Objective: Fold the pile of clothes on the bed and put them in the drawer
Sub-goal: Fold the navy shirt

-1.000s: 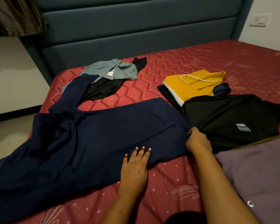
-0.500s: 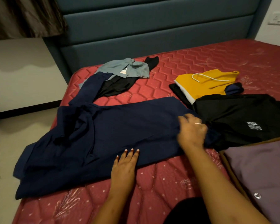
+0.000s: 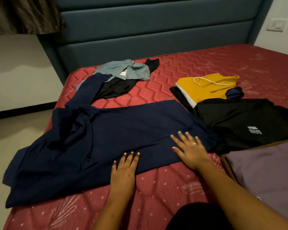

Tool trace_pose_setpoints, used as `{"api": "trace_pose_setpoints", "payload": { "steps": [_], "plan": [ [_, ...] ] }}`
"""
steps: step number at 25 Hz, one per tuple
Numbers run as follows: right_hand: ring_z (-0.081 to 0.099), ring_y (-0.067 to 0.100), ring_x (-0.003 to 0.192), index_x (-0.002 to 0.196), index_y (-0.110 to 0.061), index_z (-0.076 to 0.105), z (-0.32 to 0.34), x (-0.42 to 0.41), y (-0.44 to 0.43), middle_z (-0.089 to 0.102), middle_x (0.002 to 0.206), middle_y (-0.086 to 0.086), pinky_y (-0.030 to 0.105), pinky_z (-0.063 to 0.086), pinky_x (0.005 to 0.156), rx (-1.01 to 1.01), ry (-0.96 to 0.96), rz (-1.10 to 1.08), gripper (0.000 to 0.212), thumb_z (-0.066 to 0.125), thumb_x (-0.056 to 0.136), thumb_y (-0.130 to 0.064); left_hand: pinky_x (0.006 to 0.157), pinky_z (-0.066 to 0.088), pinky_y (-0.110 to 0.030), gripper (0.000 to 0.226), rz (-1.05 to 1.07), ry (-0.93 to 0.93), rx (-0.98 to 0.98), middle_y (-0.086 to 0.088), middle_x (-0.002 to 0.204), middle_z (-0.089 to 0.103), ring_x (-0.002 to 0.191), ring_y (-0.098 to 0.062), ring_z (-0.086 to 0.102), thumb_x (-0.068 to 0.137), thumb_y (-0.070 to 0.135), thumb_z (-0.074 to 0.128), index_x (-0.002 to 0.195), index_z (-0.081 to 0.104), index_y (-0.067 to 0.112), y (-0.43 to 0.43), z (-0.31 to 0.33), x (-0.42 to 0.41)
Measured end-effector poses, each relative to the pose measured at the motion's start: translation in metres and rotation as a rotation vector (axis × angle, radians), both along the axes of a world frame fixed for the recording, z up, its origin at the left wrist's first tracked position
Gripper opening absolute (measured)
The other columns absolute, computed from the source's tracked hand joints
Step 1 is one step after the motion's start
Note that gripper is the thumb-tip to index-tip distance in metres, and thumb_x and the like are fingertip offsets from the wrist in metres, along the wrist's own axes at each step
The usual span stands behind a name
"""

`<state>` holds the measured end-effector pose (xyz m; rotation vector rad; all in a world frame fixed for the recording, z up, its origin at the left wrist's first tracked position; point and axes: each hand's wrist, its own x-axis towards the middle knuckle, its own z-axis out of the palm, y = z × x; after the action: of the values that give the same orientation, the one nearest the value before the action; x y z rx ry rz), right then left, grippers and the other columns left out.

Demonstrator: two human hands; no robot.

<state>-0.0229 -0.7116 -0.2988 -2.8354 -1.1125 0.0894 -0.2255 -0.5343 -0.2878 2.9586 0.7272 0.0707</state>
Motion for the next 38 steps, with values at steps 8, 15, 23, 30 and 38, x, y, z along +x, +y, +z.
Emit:
{"api": "trace_pose_setpoints", "payload": {
  "steps": [8, 15, 23, 30, 38],
  "plan": [
    [-0.001, 0.018, 0.149, 0.154, -0.03, 0.003, 0.003, 0.005, -0.001, 0.003, 0.162, -0.004, 0.047, -0.008, 0.117, -0.069, -0.006, -0.459, 0.058, 0.016, 0.101, -0.049, 0.118, 0.004, -0.046, 0.083, 0.028, 0.012, -0.03, 0.006, 0.162, -0.004, 0.149, -0.02, -0.006, 0.092, -0.001, 0.038, 0.153, -0.007, 0.034, -0.002, -0.005, -0.003],
    [-0.004, 0.022, 0.148, 0.155, -0.017, 0.002, 0.04, -0.026, -0.013, -0.002, 0.162, 0.004, 0.054, -0.008, 0.116, -0.388, 0.062, -0.567, 0.06, 0.021, 0.1, -0.031, 0.116, 0.001, -0.023, 0.066, -0.109, -0.13, -0.191, 0.004, 0.16, 0.015, 0.148, -0.016, 0.008, 0.093, -0.001, 0.026, 0.152, 0.02, 0.029, 0.028, -0.007, -0.085],
    [0.003, 0.019, 0.149, 0.153, -0.034, 0.015, 0.065, -0.17, 0.145, 0.003, 0.162, -0.003, 0.054, 0.006, 0.116, -0.241, 0.311, 0.218, 0.066, 0.044, 0.096, -0.046, 0.089, 0.047, -0.025, 0.052, 0.546, -0.273, -0.502, -0.005, 0.101, 0.071, 0.103, -0.025, 0.065, 0.074, -0.018, 0.046, 0.102, 0.068, 0.02, 0.162, 0.038, -0.272],
    [-0.005, 0.014, 0.148, 0.153, -0.036, 0.009, 0.028, -0.274, 0.197, -0.001, 0.161, -0.011, 0.053, -0.006, 0.115, -0.122, 0.286, 0.472, 0.063, 0.038, 0.098, -0.05, 0.1, 0.04, -0.041, 0.056, 0.587, -0.349, -0.413, -0.01, 0.133, 0.048, 0.12, -0.033, 0.048, 0.089, 0.032, 0.063, 0.139, 0.042, 0.016, 0.165, 0.035, -0.238],
    [0.057, 0.017, 0.115, 0.12, -0.026, 0.065, 0.059, -0.216, 0.266, 0.06, 0.126, -0.005, 0.032, 0.045, 0.097, 0.342, 0.318, 0.417, 0.035, 0.055, 0.091, -0.01, 0.053, 0.049, -0.033, 0.016, 0.776, -0.395, -0.942, -0.012, 0.092, 0.06, 0.062, -0.026, 0.059, 0.097, 0.027, 0.053, 0.088, 0.047, 0.015, 0.201, 0.032, -0.211]
  ]
}}
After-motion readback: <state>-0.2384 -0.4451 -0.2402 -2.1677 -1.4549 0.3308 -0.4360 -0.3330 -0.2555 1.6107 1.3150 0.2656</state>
